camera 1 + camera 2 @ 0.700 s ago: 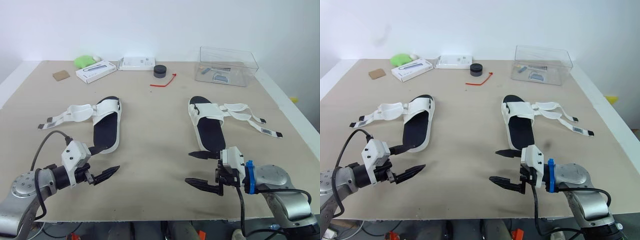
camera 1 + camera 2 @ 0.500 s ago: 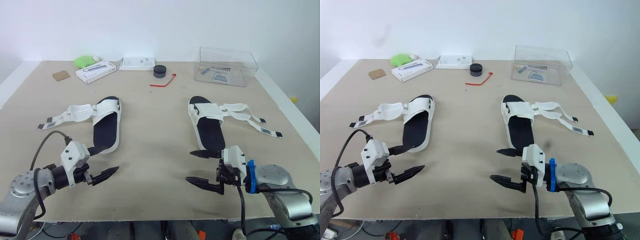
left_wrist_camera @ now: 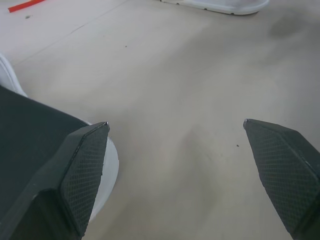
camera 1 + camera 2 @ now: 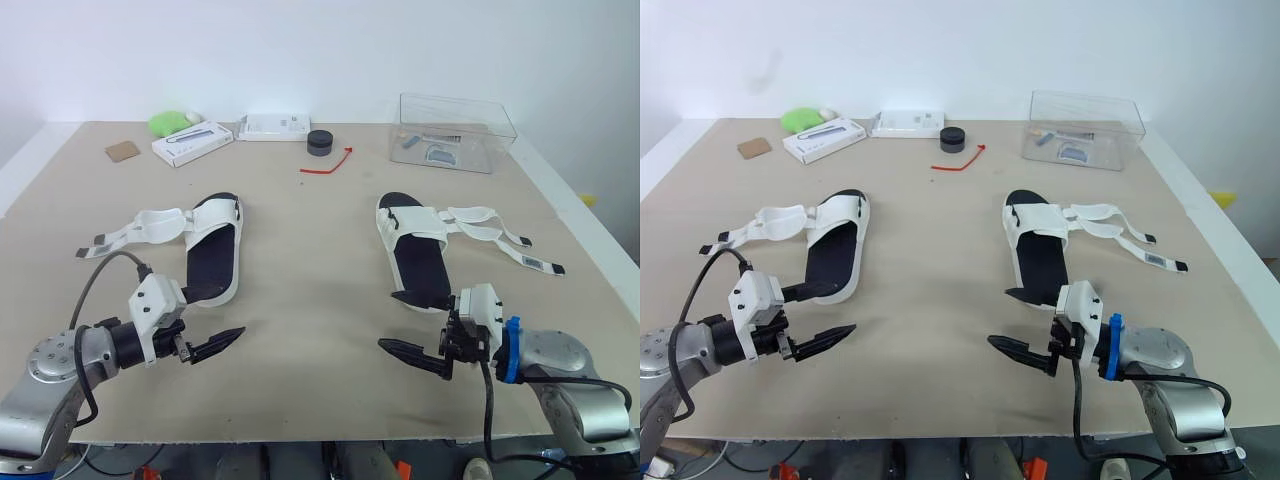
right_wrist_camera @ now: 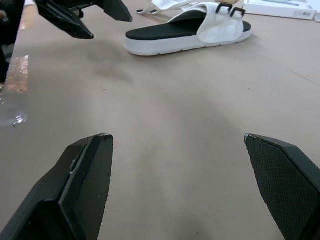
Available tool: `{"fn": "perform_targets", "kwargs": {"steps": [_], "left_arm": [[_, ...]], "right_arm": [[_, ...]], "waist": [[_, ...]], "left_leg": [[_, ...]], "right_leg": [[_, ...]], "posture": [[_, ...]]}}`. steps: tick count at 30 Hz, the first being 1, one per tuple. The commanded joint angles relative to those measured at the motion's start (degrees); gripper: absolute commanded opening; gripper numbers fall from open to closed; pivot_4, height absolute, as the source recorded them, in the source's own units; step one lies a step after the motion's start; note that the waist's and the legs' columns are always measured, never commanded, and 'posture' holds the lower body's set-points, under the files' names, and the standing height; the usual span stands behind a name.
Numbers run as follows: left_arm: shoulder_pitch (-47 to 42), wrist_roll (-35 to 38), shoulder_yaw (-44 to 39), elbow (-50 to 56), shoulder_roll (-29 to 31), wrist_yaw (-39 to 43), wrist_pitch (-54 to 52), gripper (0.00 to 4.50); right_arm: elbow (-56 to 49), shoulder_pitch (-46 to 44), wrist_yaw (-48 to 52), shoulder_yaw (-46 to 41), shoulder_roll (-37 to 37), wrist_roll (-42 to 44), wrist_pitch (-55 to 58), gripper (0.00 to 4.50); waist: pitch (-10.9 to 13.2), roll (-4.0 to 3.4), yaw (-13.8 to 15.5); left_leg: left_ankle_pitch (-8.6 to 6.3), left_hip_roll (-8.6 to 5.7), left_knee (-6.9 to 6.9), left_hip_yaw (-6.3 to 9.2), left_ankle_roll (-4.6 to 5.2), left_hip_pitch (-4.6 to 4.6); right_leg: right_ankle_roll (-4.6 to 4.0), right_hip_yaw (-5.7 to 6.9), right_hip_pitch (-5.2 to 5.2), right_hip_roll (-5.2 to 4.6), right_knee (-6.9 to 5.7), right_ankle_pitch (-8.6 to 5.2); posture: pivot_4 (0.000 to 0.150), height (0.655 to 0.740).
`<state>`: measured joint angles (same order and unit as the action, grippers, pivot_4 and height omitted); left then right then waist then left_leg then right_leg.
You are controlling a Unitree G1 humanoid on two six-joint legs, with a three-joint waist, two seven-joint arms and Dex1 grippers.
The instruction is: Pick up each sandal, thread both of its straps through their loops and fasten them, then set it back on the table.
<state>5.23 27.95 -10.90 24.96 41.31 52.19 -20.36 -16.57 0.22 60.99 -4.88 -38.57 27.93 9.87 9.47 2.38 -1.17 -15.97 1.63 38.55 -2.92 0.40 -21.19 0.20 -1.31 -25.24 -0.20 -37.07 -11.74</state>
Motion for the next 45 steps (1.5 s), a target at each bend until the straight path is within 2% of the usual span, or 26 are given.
{"fn": "perform_targets", "kwargs": {"steps": [1, 4, 9, 11, 17, 24, 29, 34, 40, 45], "left_arm": [[-2.5, 1.8, 1.3, 1.2, -0.2, -0.2, -1.8, 4.44], [-5.4, 3.9, 3.3, 2.2, -1.7, -1.3, -4.6, 4.44], [-13.7, 5.2, 12.9, 5.1, -7.6, -0.6, -5.3, 4.44], [-15.5, 6.6, 13.8, 5.0, -8.9, -1.2, -7.4, 4.44], [-18.1, 3.1, 16.8, 2.7, -8.6, 0.8, -5.2, 4.44], [-18.8, 3.0, 16.1, 1.0, -8.5, 1.0, -4.2, 4.44], [-18.9, 3.4, 15.8, 0.6, -9.2, 0.1, -4.2, 4.44], [-19.7, 3.3, 15.4, 0.4, -9.5, -0.1, -3.3, 4.44], [-21.2, 0.4, 14.0, -2.3, -12.5, -6.0, -1.6, 4.44], [-20.5, -0.6, 14.8, -1.4, -13.7, -7.8, -1.5, 4.44]], "right_arm": [[-0.7, -1.6, -5.5, -2.7, 2.3, 1.8, 2.1, 4.50], [-0.6, -4.4, -11.9, -3.5, 5.0, 2.5, 6.5, 4.50], [1.8, -15.8, -30.0, -4.1, 9.8, 0.7, 21.0, 4.50], [1.5, -18.1, -32.8, -4.0, 11.3, 1.0, 23.8, 4.50], [0.1, -21.8, -39.9, -0.8, 14.0, -2.0, 30.1, 4.50], [-4.3, -21.7, -42.3, -1.3, 14.1, -1.6, 35.6, 4.50], [-3.7, -20.9, -44.8, -2.2, 15.2, -2.4, 37.6, 4.50], [-0.3, -22.5, -48.0, -4.5, 18.0, -2.7, 36.9, 4.50], [7.9, -26.0, -47.6, -2.2, 18.3, -7.2, 30.5, 4.50], [11.2, -27.1, -47.8, -1.3, 19.6, -9.9, 26.7, 4.50]], "waist": [[0.0, 0.00, 0.0], [0.0, 0.00, 0.0], [0.0, 0.00, 0.0], [0.0, 0.01, 0.0], [0.0, -0.02, -0.1], [0.0, -0.01, -0.1], [0.0, -0.01, -0.1], [0.0, -0.02, -0.1], [0.0, -0.02, -0.2], [0.0, -0.02, -0.2]], "left_leg": [[0.00, 0.00, 0.00, -0.01, 0.00, 0.00], [0.02, -0.01, 0.02, -0.01, -0.01, 0.00], [0.07, -0.08, 0.10, -0.10, -0.07, -0.03], [0.09, -0.10, 0.11, -0.07, -0.09, -0.08], [0.03, -0.04, 0.00, 0.00, -0.01, -0.15], [0.04, -0.10, 0.02, -0.01, -0.01, -0.18], [0.03, -0.10, 0.03, -0.01, -0.01, -0.19], [0.04, -0.08, 0.03, -0.01, 0.00, -0.18], [0.04, -0.08, 0.03, -0.05, 0.00, -0.17], [0.04, -0.08, 0.02, -0.03, 0.00, -0.21]], "right_leg": [[0.00, 0.00, 0.00, 0.00, 0.00, 0.00], [0.02, -0.03, 0.00, -0.01, -0.02, 0.05], [0.06, -0.18, 0.01, 0.00, -0.02, 0.23], [0.00, -0.20, 0.00, 0.00, -0.01, 0.30], [-0.21, -0.16, -0.09, 0.09, -0.01, 0.21], [0.01, -0.16, -0.10, 0.02, 0.01, 0.13], [0.07, -0.16, -0.10, 0.01, 0.01, 0.11], [0.06, -0.16, -0.10, 0.04, 0.00, 0.11], [0.08, -0.20, -0.10, 0.05, 0.01, 0.15], [-0.15, -0.19, -0.12, 0.04, 0.02, 0.27]], "posture": [[0.150, 0.7400], [0.150, 0.7400], [0.150, 0.7400], [0.150, 0.7400], [0.150, 0.7400], [0.150, 0.7400], [0.150, 0.7400], [0.150, 0.7400], [0.150, 0.7400], [0.150, 0.7400]]}}
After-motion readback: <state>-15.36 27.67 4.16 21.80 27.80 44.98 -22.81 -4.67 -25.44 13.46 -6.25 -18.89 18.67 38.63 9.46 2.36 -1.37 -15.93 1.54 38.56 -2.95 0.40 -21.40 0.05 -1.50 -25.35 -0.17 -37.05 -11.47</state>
